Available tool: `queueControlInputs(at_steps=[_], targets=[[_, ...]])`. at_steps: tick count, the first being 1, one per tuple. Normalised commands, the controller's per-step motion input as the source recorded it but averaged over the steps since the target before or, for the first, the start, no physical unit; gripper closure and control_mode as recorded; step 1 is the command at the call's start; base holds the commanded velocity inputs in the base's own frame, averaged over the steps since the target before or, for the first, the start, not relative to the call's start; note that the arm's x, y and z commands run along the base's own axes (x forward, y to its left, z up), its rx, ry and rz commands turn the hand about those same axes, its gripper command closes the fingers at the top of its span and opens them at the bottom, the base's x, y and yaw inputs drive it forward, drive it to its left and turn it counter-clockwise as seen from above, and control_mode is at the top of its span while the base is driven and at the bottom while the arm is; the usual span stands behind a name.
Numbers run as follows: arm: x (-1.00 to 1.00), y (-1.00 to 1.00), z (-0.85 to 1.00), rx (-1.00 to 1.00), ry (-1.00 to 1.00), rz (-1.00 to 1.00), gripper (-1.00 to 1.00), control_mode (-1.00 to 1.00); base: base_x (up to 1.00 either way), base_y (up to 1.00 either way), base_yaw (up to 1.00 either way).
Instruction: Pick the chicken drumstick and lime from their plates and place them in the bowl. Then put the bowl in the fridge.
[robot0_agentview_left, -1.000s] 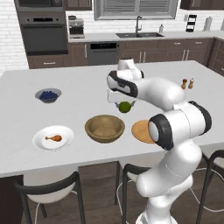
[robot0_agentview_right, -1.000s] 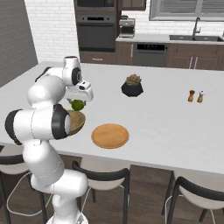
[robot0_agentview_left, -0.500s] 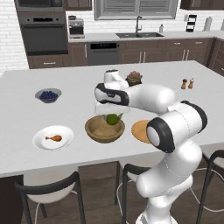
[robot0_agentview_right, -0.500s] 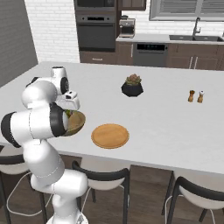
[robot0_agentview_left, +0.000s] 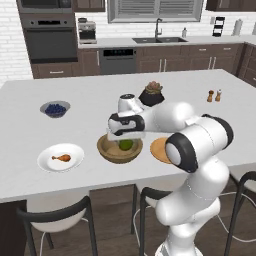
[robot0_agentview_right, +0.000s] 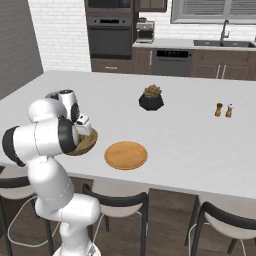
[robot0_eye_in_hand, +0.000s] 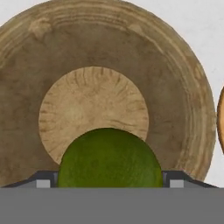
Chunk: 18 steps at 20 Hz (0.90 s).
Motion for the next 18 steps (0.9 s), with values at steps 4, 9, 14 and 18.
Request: queueControlInputs(at_steps=[4, 9, 14, 18], targets=[[0.32, 0.06, -0.33, 0.0, -0.09, 0.0, 1.0, -1.0, 0.0, 0.0, 0.0], [0.16, 0.04, -0.22, 0.0, -0.06, 0.0, 1.0, -1.0, 0.0, 0.0, 0.0], [0.01, 0.02, 0.0, 0.0, 0.0, 0.0, -1.0, -1.0, 0.0, 0.0, 0.0], [0.0, 0.0, 0.0, 0.0, 0.0, 0.0, -1.0, -1.0, 0.0, 0.0, 0.0]])
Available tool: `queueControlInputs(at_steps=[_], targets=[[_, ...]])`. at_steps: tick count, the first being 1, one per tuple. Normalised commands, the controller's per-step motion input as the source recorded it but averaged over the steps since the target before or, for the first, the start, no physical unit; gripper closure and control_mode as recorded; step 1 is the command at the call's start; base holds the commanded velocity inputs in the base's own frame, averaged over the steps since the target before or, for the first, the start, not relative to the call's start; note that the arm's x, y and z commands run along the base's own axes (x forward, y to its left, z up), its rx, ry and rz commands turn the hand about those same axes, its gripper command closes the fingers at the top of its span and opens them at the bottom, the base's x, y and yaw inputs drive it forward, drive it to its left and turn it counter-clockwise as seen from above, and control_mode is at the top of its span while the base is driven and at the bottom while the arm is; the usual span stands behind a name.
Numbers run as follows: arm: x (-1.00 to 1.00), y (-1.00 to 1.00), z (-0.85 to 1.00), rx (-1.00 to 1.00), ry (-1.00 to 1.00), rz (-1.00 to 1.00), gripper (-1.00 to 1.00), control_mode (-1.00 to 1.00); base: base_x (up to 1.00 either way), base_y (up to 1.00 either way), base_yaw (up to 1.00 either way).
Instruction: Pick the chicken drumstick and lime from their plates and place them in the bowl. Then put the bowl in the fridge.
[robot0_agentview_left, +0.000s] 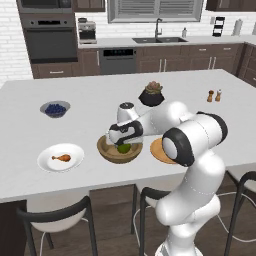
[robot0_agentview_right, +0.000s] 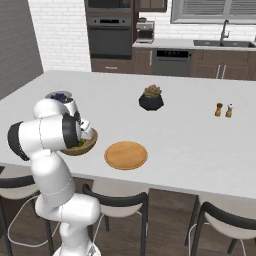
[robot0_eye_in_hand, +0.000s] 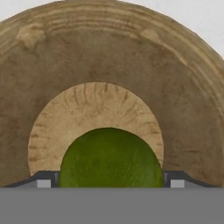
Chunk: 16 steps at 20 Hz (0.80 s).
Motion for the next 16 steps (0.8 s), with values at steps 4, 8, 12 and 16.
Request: queueControlInputs(at_steps=[4, 8, 12, 16], targets=[[0.0, 0.0, 0.0, 0.0, 0.0, 0.0, -1.0, -1.0, 0.0, 0.0, 0.0], [0.0, 0.0, 0.03, 0.0, 0.0, 0.0, -1.0, -1.0, 0.0, 0.0, 0.0], [0.0, -0.01, 0.3, 0.0, 0.0, 0.0, -1.0, -1.0, 0.0, 0.0, 0.0], [-0.09, -0.1, 0.49, 0.0, 0.0, 0.0, -1.0, -1.0, 0.0, 0.0, 0.0]])
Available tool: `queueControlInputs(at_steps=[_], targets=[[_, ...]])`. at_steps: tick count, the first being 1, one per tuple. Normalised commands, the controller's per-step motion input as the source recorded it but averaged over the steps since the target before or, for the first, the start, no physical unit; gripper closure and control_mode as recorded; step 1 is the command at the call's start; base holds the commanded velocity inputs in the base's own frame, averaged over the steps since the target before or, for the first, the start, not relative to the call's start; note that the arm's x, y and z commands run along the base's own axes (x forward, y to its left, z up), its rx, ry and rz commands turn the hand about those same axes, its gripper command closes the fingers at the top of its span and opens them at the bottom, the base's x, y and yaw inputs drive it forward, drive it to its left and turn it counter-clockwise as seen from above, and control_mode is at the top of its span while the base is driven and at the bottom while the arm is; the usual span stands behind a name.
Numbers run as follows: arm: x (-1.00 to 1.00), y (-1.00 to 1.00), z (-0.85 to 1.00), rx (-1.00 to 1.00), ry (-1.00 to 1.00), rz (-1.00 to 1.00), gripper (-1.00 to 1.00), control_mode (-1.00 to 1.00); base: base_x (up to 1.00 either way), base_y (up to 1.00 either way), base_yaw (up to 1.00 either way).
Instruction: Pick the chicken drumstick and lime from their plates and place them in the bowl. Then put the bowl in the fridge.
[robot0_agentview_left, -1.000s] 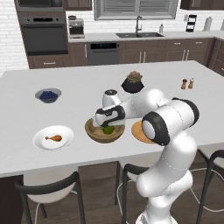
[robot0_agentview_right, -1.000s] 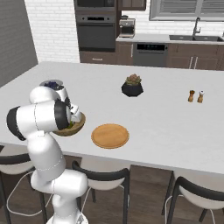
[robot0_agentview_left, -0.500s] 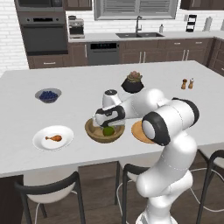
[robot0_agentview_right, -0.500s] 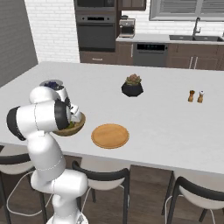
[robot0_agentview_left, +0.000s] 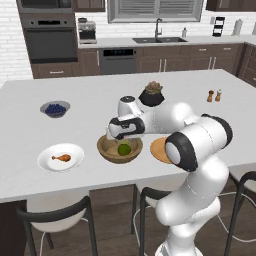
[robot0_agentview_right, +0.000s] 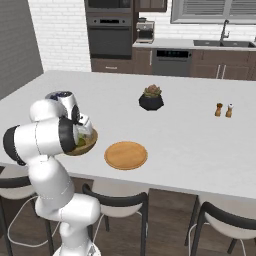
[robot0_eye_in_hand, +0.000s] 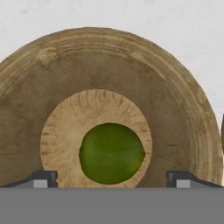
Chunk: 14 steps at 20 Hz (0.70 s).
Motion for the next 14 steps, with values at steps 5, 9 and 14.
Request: queueControlInputs(at_steps=[5, 9, 14], targets=[[-0.47, -0.44, 0.75, 0.02, 0.0, 0.0, -1.0, -1.0, 0.0, 0.0, 0.0], [-0.55, -0.63, 0.65, 0.02, 0.0, 0.0, -1.0, -1.0, 0.0, 0.0, 0.0], [-0.59, -0.9, 0.48, 0.04, 0.0, 0.0, -1.0, -1.0, 0.0, 0.0, 0.0]])
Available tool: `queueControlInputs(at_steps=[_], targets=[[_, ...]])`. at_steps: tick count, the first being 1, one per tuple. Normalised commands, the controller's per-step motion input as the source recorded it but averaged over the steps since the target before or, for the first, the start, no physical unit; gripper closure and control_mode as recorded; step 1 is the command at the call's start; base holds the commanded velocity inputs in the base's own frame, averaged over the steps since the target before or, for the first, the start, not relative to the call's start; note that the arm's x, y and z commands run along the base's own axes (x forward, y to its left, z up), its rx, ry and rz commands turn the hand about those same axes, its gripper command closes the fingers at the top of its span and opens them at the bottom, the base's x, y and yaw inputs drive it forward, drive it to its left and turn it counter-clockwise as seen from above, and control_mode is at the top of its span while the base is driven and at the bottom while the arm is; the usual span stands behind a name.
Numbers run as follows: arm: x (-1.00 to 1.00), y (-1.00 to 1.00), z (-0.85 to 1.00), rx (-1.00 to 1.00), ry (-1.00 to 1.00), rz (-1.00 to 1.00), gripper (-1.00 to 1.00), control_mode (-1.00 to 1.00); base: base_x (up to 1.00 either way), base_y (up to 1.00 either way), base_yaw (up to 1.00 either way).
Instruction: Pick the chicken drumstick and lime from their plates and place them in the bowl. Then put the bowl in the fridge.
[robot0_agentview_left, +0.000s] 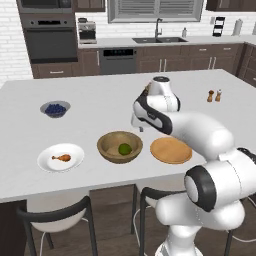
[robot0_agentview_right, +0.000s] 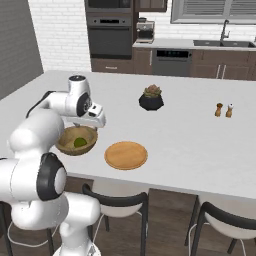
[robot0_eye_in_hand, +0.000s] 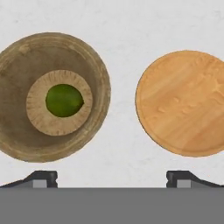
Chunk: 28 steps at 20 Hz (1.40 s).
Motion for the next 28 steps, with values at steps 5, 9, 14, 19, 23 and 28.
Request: queueControlInputs(at_steps=[5, 9, 14, 19, 23, 28], targets=[[-0.31, -0.74, 0.39, 0.01, 0.0, 0.0, -1.0, -1.0, 0.0, 0.0, 0.0], [-0.28, -0.65, 0.03, 0.0, 0.0, 0.02, -1.0, -1.0, 0.0, 0.0, 0.0], [-0.12, -0.23, 0.0, -0.01, 0.0, 0.0, -1.0, 1.0, -0.03, 0.0, 0.0], [0.0, 0.0, 0.0, 0.0, 0.0, 0.0, -1.0, 1.0, 0.0, 0.78, -0.01], [0.0, 0.0, 0.0, 0.0, 0.0, 0.0, -1.0, 1.0, 0.0, 0.98, 0.0], [0.0, 0.0, 0.0, 0.0, 0.0, 0.0, -1.0, 1.0, 0.07, 0.4, 0.0]])
